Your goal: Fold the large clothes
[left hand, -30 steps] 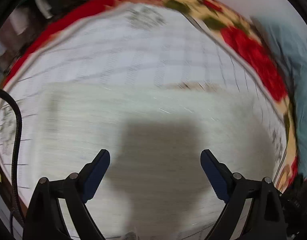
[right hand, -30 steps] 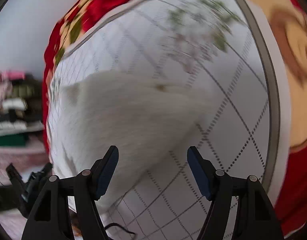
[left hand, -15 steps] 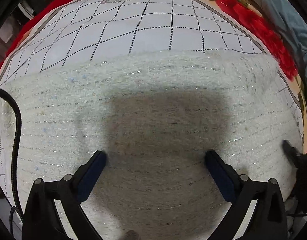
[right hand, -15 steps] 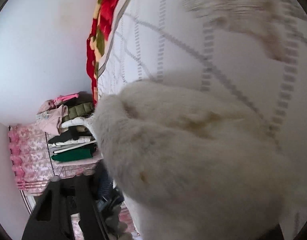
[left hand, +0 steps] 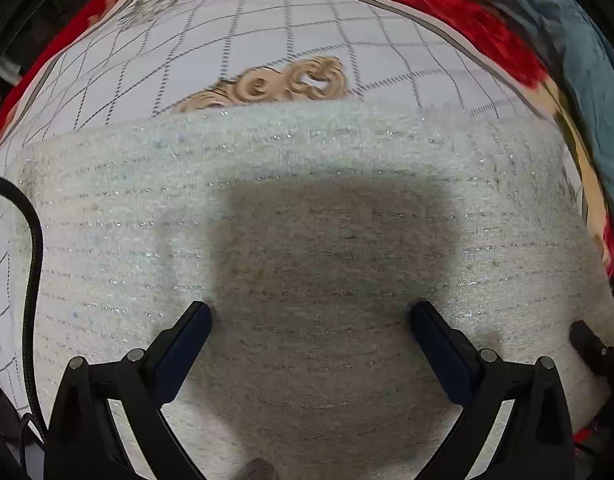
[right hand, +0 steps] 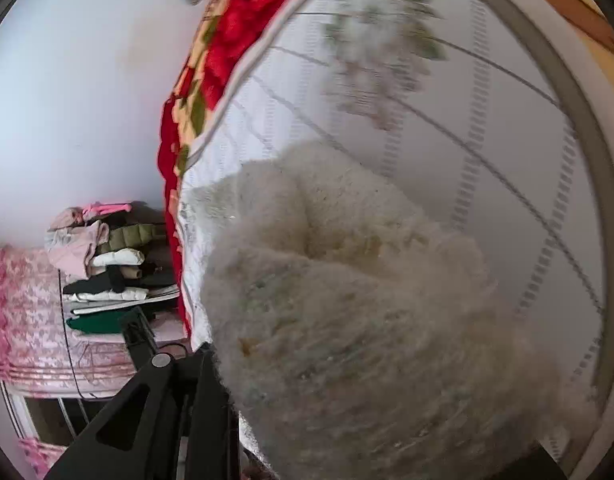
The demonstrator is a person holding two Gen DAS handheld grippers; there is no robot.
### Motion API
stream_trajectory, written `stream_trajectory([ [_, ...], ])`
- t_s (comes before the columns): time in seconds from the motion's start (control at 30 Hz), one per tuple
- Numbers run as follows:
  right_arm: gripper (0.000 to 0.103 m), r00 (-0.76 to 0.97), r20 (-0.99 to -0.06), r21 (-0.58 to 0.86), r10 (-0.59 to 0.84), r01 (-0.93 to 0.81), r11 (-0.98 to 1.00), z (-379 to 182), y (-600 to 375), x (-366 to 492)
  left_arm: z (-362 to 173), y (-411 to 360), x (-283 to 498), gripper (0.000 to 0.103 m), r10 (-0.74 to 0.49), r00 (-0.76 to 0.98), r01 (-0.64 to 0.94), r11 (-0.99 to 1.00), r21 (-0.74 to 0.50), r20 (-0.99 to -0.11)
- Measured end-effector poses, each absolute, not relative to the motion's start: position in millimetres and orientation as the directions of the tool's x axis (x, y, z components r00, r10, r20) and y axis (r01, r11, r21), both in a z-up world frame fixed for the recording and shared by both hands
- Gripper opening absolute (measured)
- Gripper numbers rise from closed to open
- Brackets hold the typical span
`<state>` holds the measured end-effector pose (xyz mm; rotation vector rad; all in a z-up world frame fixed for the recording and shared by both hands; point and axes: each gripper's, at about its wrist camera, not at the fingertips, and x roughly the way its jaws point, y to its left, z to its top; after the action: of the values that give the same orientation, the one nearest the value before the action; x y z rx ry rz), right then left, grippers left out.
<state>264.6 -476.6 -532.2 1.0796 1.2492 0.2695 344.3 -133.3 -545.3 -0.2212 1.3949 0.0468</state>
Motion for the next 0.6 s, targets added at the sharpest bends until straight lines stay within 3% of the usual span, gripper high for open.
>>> stream_trajectory([
  [0.1, 0.044, 0.338, -0.642, 0.760, 0.689, 0.399, 0.512, -562, -485, 264, -548, -136, 343, 0.103, -0.096, 0.183, -0.170, 0.977, -0.127, -0.978],
  [0.13, 0.053, 0.339, -0.644, 0.759, 0.686, 0.397, 0.516, -571, -485, 266, -548, -136, 343, 0.103, -0.099, 0.185, -0.172, 0.976, -0.131, -0.978],
  [0.23, 0.053, 0.382, -0.606, 0.789, 0.698, 0.404, 0.464, -587, -482, 274, -548, -131, 345, 0.103, -0.094, 0.193, -0.163, 0.978, -0.127, -0.977],
  [0.27, 0.053, 0.393, -0.603, 0.791, 0.694, 0.405, 0.458, -587, -479, 277, -548, -131, 344, 0.103, -0.091, 0.198, -0.160, 0.979, -0.123, -0.976],
  [0.33, 0.041, 0.407, -0.609, 0.789, 0.681, 0.403, 0.464, -585, -474, 279, -548, -132, 344, 0.103, -0.084, 0.200, -0.155, 0.981, -0.116, -0.976],
  [0.43, 0.033, 0.418, -0.619, 0.782, 0.665, 0.404, 0.475, -577, -471, 278, -549, -132, 344, 0.103, -0.083, 0.201, -0.161, 0.980, -0.116, -0.976],
  [0.6, 0.027, 0.431, -0.630, 0.776, 0.646, 0.373, 0.508, -546, -464, 282, -549, -132, 345, 0.103, -0.093, 0.208, -0.173, 0.976, -0.130, -0.974],
])
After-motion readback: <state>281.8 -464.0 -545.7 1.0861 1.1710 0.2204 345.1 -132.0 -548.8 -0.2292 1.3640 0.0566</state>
